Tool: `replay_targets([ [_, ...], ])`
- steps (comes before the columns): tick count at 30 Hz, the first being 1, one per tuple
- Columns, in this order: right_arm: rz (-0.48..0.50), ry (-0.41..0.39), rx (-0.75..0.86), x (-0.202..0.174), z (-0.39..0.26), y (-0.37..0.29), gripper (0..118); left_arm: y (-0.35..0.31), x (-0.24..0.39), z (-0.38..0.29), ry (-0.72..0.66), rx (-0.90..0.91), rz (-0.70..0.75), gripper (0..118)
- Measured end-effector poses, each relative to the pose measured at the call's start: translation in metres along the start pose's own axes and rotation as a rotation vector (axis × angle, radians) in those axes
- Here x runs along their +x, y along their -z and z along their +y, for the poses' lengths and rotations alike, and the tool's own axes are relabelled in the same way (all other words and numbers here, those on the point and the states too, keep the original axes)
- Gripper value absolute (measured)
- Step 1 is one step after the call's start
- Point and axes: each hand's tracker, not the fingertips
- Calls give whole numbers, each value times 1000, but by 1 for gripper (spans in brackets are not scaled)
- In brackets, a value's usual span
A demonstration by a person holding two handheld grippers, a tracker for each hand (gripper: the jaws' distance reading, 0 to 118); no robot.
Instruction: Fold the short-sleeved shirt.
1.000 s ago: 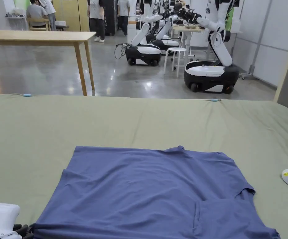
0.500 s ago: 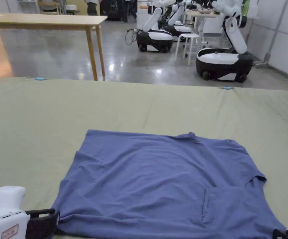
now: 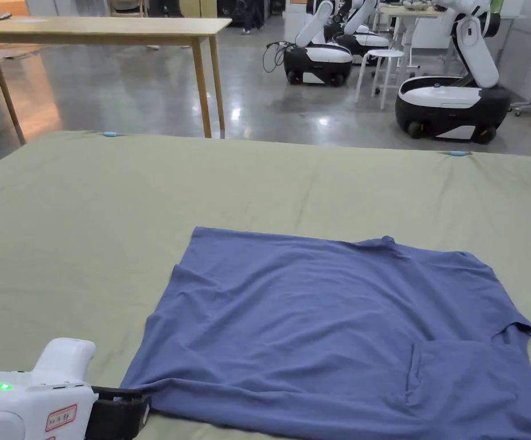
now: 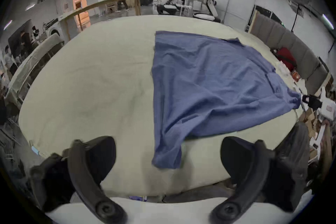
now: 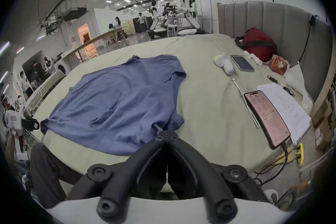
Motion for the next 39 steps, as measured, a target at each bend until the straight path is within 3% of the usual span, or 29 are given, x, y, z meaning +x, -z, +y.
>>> replay_targets([
  [3, 6, 8, -18, 3, -4, 4, 0, 20, 1, 6, 8, -53, 37, 104],
  [4, 7, 5, -26, 4, -4, 5, 0, 24, 1, 7, 12, -61, 34, 89],
  [5, 7, 1, -34, 4, -5, 7, 0, 26, 0, 10, 13, -57, 34, 64],
  [6, 3, -1, -40, 4, -5, 7, 0, 28, 0, 12, 10, -70, 25, 29],
  [7, 7, 2, -42, 10, -8, 12, 0, 29, -1, 13, -6, -81, 4, 3],
  [9, 20, 4, -40, 15, -7, 14, 4, 24, 5, 13, -21, -63, -20, 3],
  [10, 37, 1, -40, 16, -5, 14, 39, 24, 8, 14, -18, -71, -5, 3],
  [11, 54, -10, -44, 12, -6, 14, 85, 24, 8, 14, -16, -74, -9, 3],
  [12, 56, -26, -57, 10, -6, 18, 116, 23, 9, 13, -17, -72, -8, 3],
  [13, 45, -55, -90, 8, -6, 26, 117, 22, 8, 12, -19, -73, -9, 3],
  [15, 58, -99, -104, 6, -7, 32, 112, 19, 10, 11, -19, -72, -9, 3],
  [18, 48, -96, -110, 9, -3, 43, 100, 16, 13, 13, -13, -71, -7, 3],
  [19, 45, -93, -118, 8, -4, 45, 84, 16, 14, 13, -13, -73, -7, 3],
  [20, 43, -82, -113, 10, -4, 45, 52, 15, 15, 14, -13, -73, -8, 3],
  [21, 38, -80, -112, 13, -4, 47, 12, 16, 12, 16, -10, -74, -10, 3],
  [22, 41, -76, -108, 17, -3, 45, 5, 16, 12, 16, -9, -74, -13, 3],
  [24, 91, -61, -147, 16, 3, 39, 5, 11, 13, 19, -10, -76, -20, 3],
  [30, 77, -78, -55, 5, 49, 23, 5, -1, 10, 56, 32, -17, -30, 3],
  [36, 67, -118, -20, -4, 109, 57, 5, 13, 11, 125, 84, 13, -38, 3],
  [39, 70, -97, -45, -2, 133, 86, 5, 36, 10, 158, 98, 9, -35, 3],
])
